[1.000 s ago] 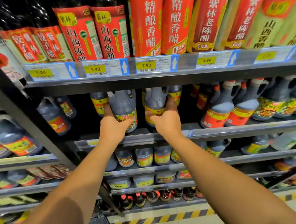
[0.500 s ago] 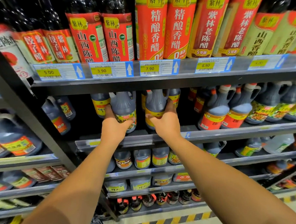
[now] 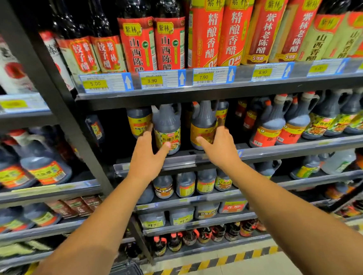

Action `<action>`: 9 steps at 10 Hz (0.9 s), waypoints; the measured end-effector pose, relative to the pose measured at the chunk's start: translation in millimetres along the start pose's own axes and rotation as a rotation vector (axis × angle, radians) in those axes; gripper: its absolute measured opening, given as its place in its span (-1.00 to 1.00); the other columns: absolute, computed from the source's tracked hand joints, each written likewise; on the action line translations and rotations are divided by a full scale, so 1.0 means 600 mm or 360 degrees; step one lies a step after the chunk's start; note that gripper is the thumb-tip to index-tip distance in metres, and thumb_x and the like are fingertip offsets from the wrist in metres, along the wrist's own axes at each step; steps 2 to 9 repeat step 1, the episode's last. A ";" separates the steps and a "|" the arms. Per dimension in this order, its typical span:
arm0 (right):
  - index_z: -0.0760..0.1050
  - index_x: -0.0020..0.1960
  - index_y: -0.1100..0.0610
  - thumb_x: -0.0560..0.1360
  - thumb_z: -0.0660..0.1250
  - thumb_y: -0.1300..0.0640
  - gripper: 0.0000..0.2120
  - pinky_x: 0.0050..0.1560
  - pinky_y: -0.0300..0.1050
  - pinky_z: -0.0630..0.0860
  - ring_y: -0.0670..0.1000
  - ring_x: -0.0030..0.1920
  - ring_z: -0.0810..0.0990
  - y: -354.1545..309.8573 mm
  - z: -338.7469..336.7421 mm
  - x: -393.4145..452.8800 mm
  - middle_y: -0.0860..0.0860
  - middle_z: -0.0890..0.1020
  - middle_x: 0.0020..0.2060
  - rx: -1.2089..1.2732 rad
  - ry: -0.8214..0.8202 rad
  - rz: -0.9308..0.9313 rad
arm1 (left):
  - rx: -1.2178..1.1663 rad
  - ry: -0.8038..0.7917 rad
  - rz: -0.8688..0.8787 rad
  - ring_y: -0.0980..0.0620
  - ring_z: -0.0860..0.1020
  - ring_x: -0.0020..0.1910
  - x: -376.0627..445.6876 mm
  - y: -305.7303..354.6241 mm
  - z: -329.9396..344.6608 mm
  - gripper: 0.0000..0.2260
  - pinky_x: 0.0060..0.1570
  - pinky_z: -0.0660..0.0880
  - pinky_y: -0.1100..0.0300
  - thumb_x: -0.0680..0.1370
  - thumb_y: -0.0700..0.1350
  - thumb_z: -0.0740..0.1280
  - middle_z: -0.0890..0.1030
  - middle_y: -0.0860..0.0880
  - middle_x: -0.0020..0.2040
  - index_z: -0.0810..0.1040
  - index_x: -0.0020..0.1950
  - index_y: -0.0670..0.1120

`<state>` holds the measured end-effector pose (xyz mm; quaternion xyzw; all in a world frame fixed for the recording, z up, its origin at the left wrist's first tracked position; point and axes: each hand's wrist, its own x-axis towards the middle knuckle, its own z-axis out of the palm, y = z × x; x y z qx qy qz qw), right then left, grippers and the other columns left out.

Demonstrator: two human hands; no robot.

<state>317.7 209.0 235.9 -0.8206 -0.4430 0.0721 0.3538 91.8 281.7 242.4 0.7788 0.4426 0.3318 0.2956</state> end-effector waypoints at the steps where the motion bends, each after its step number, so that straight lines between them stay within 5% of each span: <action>1: 0.31 0.49 0.10 0.57 0.29 -0.34 -0.32 0.35 0.29 0.49 0.25 0.37 0.47 0.015 0.001 -0.052 0.13 0.50 0.36 -0.0311 0.0130 -0.0294 | 0.0180 -0.0148 0.0237 -0.04 0.10 0.70 -0.046 -0.016 -0.021 -0.37 0.63 0.18 -0.11 0.70 0.21 0.22 0.18 -0.03 0.70 0.12 0.72 0.07; 9: 0.31 0.49 0.10 0.57 0.29 -0.34 -0.32 0.35 0.29 0.49 0.25 0.37 0.47 0.015 0.001 -0.052 0.13 0.50 0.36 -0.0311 0.0130 -0.0294 | 0.0180 -0.0148 0.0237 -0.04 0.10 0.70 -0.046 -0.016 -0.021 -0.37 0.63 0.18 -0.11 0.70 0.21 0.22 0.18 -0.03 0.70 0.12 0.72 0.07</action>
